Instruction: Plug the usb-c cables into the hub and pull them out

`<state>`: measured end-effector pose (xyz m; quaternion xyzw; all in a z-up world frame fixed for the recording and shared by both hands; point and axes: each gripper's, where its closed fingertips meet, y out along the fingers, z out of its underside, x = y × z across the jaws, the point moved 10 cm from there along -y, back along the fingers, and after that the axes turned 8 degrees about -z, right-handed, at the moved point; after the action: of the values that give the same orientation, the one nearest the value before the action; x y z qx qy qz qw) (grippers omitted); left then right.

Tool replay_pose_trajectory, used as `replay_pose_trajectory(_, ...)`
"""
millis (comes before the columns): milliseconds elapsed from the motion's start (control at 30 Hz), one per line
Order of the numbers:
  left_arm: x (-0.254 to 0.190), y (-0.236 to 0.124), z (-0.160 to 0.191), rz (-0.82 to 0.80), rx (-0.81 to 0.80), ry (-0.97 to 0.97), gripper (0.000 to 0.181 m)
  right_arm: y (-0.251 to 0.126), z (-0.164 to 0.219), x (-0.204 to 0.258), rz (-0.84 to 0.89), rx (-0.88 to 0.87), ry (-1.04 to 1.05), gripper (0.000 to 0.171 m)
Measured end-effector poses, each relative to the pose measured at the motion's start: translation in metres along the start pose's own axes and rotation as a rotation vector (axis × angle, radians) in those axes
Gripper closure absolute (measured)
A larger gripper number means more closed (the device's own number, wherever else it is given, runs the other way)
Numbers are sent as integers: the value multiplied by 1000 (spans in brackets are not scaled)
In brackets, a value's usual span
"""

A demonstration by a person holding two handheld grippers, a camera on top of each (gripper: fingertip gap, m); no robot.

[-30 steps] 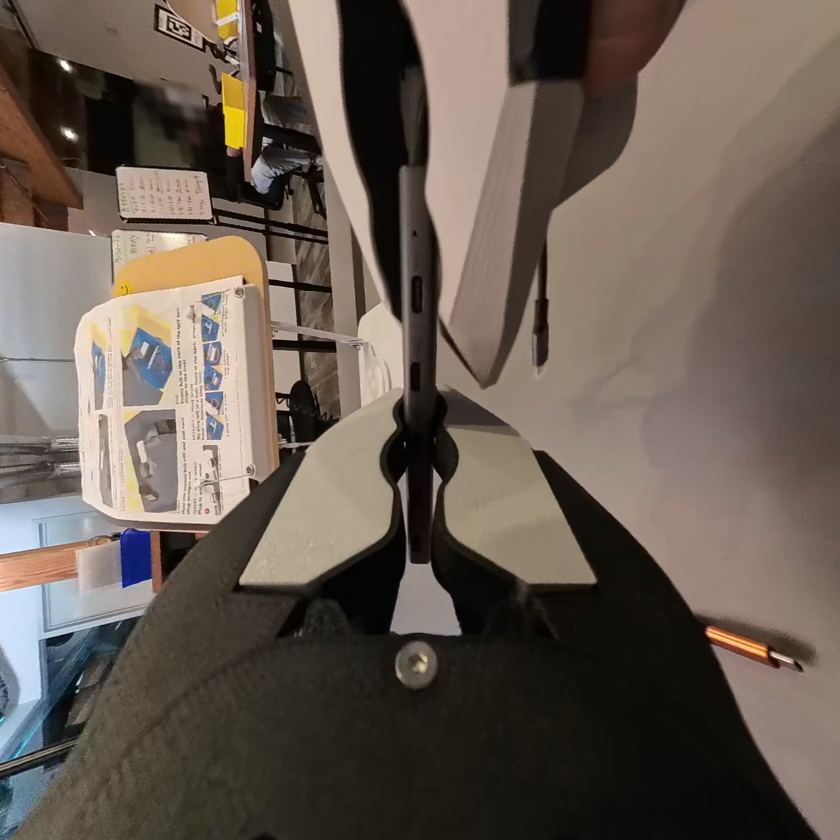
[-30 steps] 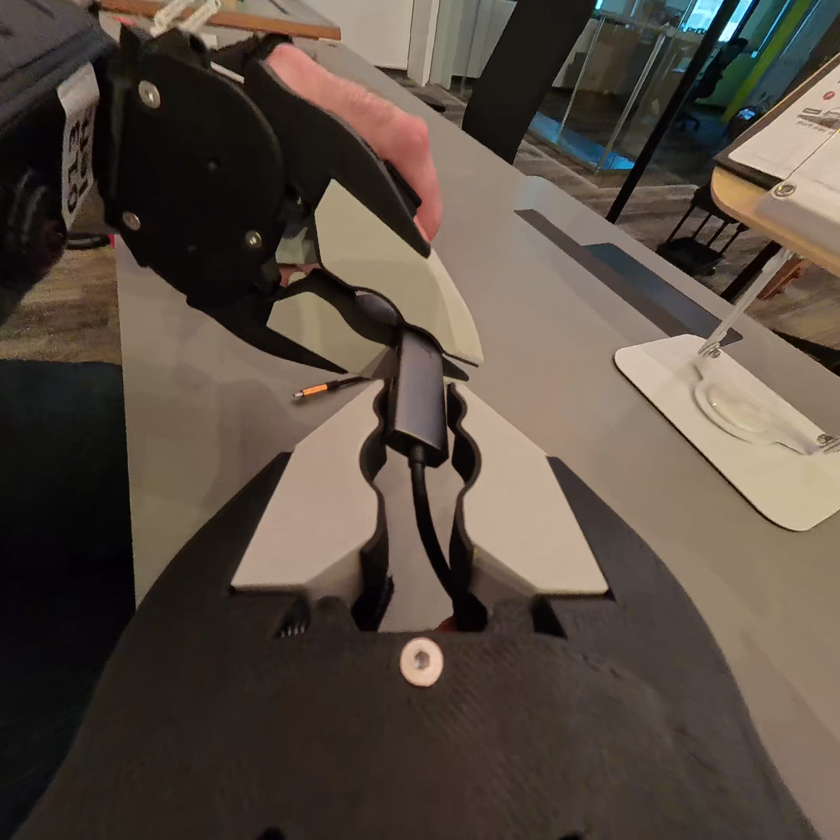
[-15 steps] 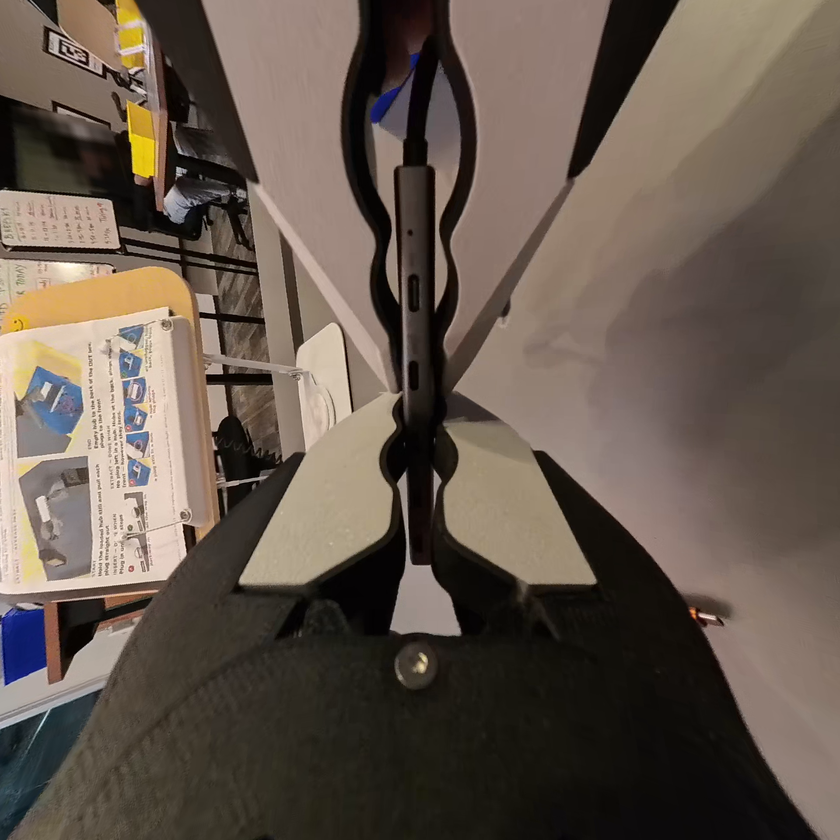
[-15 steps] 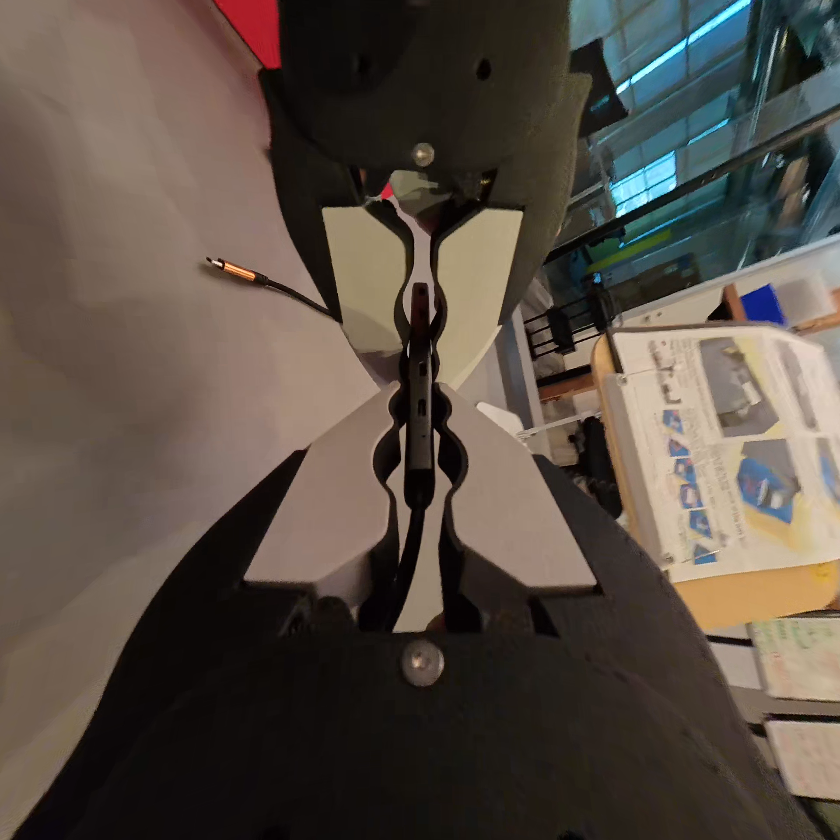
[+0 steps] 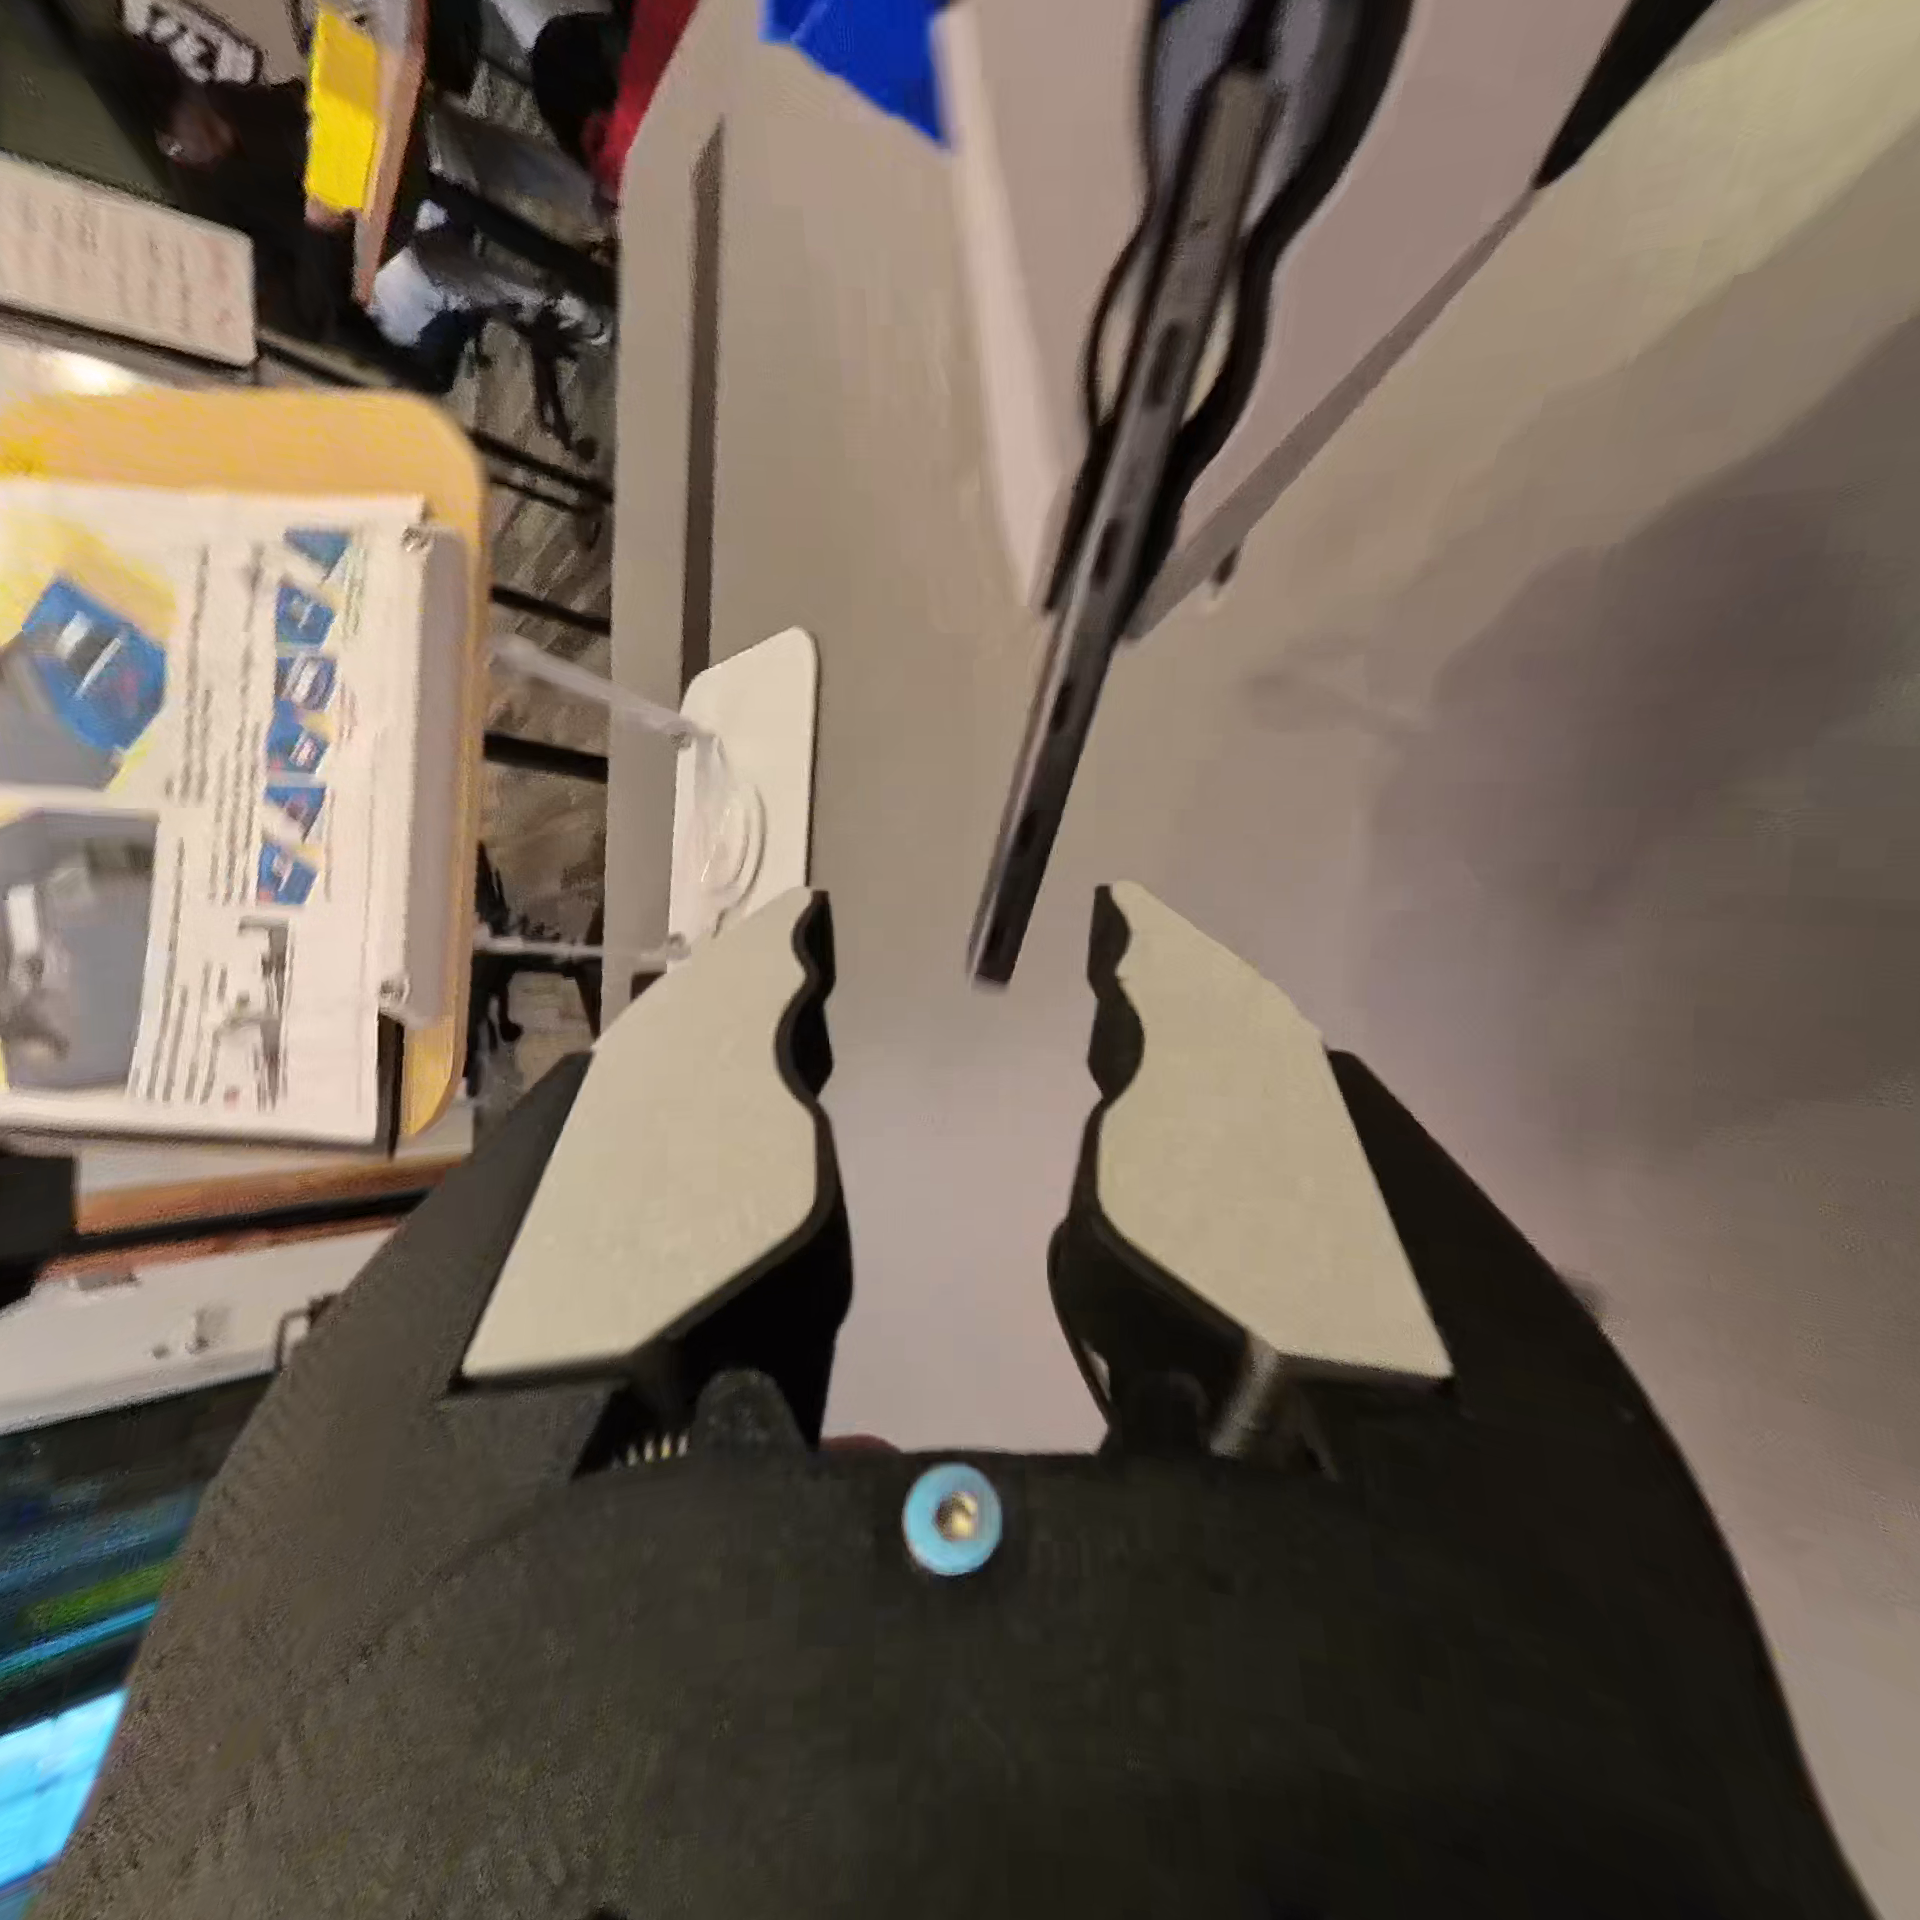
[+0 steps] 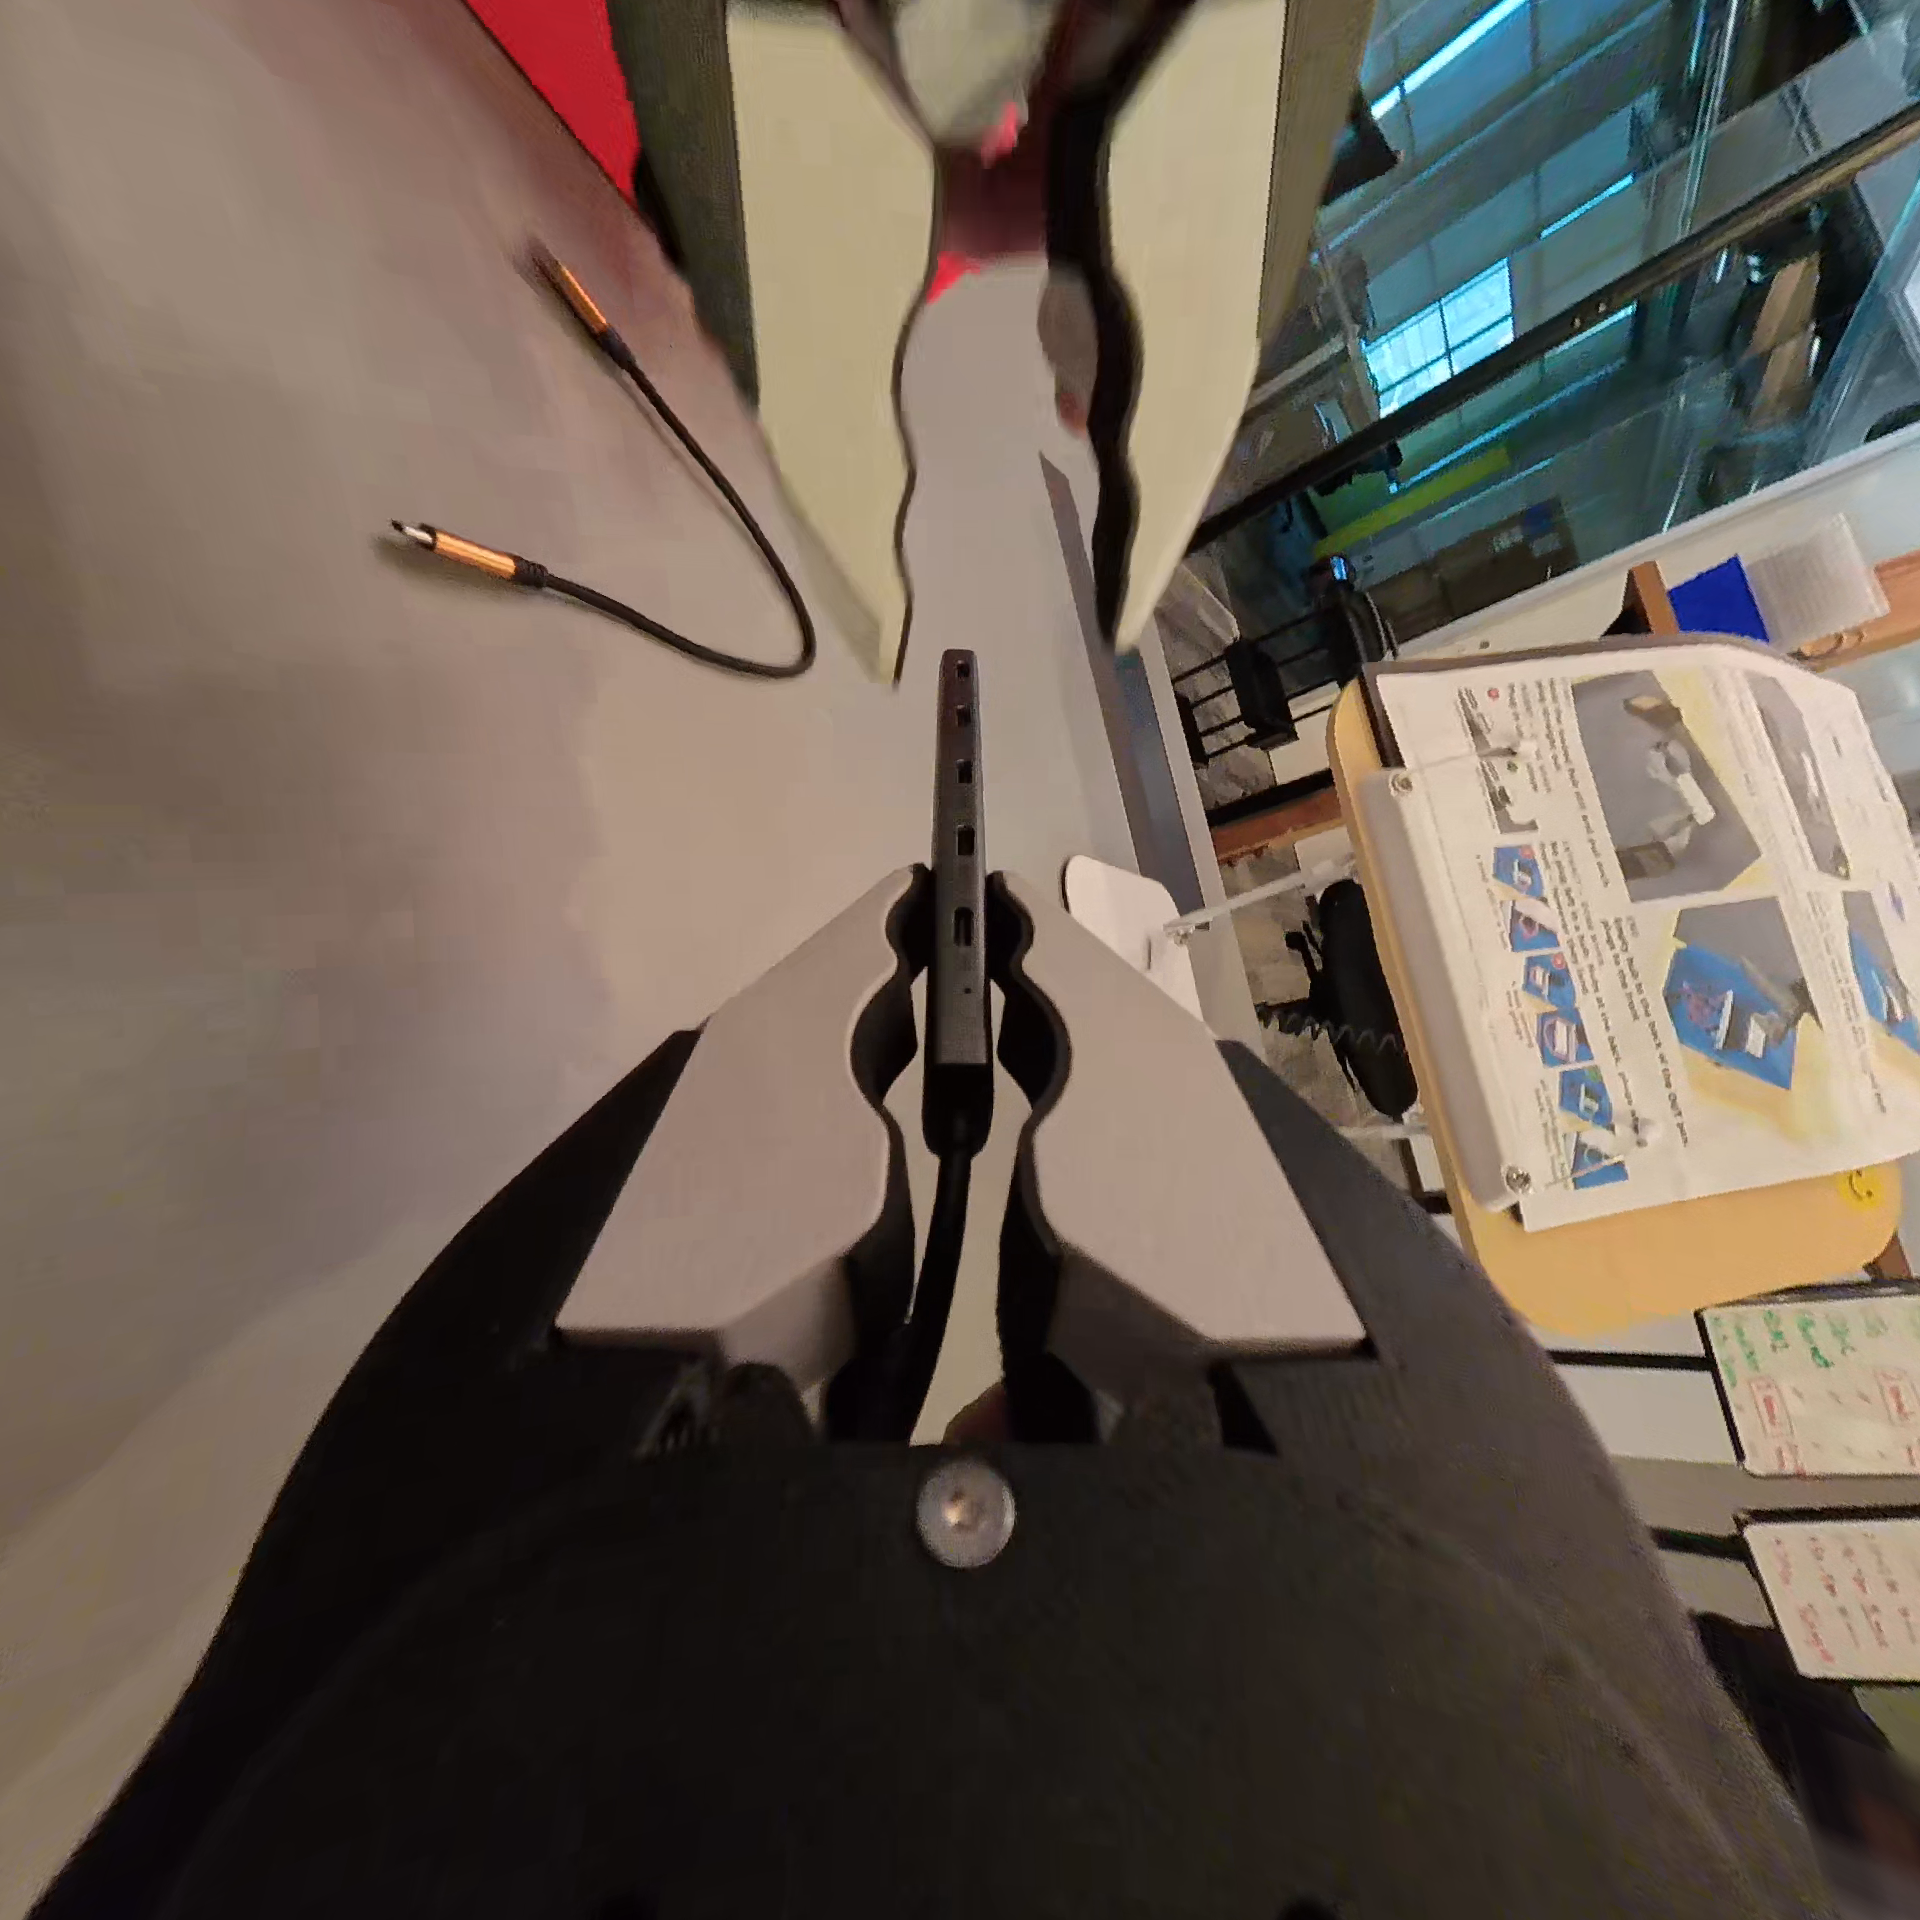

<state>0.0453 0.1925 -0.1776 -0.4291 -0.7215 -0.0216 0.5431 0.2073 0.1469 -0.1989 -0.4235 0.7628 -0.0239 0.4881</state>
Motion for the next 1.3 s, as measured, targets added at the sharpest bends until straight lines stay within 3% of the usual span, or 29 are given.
replay_pose_trajectory(233,7,-35,56,-23,201,-185,139,-1,14,2,18,33,55,165)
replay_pose_trajectory(400,-23,-39,73,70,241,-80,144,2,17,10,-13,44,60,165)
replay_pose_trajectory(533,-52,-39,74,236,214,-12,141,3,17,16,-34,39,67,165)
replay_pose_trajectory(900,-85,-12,77,370,205,172,151,3,19,23,-49,20,82,165)
replay_pose_trajectory(1067,-85,2,73,378,198,150,171,2,23,24,-48,21,92,165)
replay_pose_trajectory(1300,-81,36,54,294,246,-95,172,0,26,19,-26,25,123,165)
